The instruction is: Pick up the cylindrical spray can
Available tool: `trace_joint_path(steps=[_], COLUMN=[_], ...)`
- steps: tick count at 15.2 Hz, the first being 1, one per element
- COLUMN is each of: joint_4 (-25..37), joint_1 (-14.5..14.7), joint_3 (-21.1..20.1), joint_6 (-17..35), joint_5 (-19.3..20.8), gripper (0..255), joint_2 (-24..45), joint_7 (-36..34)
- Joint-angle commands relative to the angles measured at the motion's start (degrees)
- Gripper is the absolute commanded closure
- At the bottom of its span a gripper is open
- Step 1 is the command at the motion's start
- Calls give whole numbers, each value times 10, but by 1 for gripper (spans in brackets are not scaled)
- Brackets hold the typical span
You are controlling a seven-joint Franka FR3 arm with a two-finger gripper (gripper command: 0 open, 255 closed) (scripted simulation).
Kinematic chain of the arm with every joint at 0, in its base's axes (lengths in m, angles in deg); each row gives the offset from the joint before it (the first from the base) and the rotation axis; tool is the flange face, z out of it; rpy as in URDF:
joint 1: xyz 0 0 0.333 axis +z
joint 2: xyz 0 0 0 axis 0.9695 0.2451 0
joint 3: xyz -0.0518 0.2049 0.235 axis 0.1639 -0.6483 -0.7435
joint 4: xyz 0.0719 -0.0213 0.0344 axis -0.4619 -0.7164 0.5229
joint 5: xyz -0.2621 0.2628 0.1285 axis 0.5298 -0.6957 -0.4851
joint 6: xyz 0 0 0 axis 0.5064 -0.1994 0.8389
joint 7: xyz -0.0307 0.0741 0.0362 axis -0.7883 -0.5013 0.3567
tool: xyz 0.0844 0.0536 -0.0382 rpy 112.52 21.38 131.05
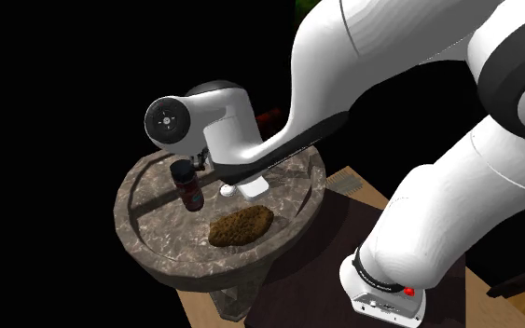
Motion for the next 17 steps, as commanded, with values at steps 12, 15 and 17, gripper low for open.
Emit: trace_joint_path(steps=[12, 15, 17], joint_4=[7, 7, 7], joint_1=[-11, -11, -11], joint_3=[-4, -4, -4], joint_6=[28, 28, 28], joint_5=[119, 119, 120], gripper=[255, 255, 255], joint_2=[69, 69, 69], joint_7=[-95, -96, -96])
